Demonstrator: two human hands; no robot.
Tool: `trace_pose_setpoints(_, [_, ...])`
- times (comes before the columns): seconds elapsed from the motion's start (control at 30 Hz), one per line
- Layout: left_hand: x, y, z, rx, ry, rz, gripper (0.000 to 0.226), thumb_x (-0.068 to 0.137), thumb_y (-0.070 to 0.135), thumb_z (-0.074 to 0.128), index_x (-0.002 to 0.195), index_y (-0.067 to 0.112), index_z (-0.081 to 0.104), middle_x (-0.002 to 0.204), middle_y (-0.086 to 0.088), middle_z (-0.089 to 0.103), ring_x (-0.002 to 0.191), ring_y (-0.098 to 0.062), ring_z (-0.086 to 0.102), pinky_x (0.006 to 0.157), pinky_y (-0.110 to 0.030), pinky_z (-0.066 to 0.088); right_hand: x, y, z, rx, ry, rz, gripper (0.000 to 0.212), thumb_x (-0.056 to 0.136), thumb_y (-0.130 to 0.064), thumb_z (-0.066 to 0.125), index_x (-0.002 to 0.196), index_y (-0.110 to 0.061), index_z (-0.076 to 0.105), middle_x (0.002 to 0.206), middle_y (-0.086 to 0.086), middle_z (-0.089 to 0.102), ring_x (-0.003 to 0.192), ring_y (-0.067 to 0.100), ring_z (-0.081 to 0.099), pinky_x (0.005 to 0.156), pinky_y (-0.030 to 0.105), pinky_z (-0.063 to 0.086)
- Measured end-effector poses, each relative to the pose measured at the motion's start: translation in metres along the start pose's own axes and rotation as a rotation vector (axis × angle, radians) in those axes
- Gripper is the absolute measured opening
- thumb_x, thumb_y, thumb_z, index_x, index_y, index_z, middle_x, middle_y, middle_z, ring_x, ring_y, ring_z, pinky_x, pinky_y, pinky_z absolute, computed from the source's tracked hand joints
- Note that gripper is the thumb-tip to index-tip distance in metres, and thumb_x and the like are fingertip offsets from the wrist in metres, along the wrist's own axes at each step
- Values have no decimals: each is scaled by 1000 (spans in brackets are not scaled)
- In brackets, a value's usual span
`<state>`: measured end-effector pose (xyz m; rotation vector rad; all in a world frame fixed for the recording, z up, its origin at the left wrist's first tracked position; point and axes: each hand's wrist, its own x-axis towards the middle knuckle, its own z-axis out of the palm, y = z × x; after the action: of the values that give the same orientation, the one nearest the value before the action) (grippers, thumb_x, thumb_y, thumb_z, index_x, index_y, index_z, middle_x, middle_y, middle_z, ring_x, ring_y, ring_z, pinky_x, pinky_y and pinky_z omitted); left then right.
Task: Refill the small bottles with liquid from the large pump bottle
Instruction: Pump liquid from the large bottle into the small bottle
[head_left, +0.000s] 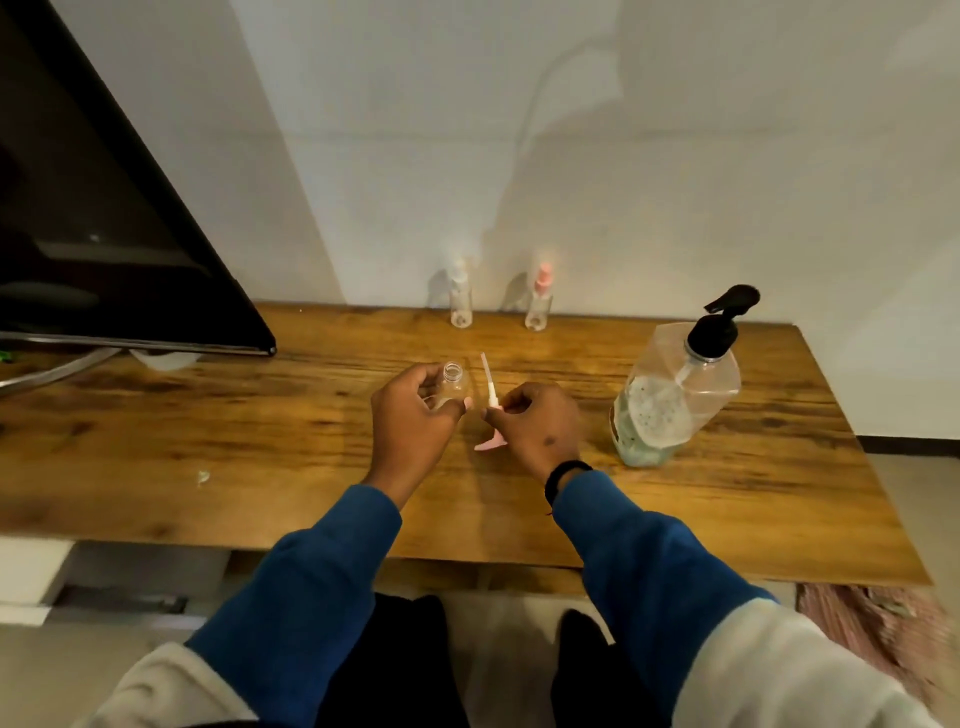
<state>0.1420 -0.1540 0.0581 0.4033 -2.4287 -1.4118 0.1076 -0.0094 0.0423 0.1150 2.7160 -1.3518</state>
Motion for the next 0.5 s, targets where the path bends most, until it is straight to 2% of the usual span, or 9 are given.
trace_pose_setpoints(0.1, [-4,-10,5,11,-9,-22,41,74,15,86,112,18,71,96,14,69,91,0,65,78,-22,56,3,4,10,-1,-23,1,18,76,-32,79,79,-15,74,73,-4,68,72,11,64,65,31,56])
trace_pose_setpoints(0.37, [-7,-13,9,6,7,-36,42,74,15,86,114,18,71,101,9,72,93,-5,67,78,-25,58,2,4,12,-80,-33,-33,18,81,-32,76,85,-15,74,77,-3,69,74,10,63,64,25,54])
trace_pose_setpoints(0.5, [-6,3,3,-25,7,-16,41,74,15,86,112,21,71,98,14,70,92,2,65,75,-11,53,1,-7,3,-63,1,-49,31,79,-42,77,88,-13,72,81,-2,67,78,13,63,67,27,53])
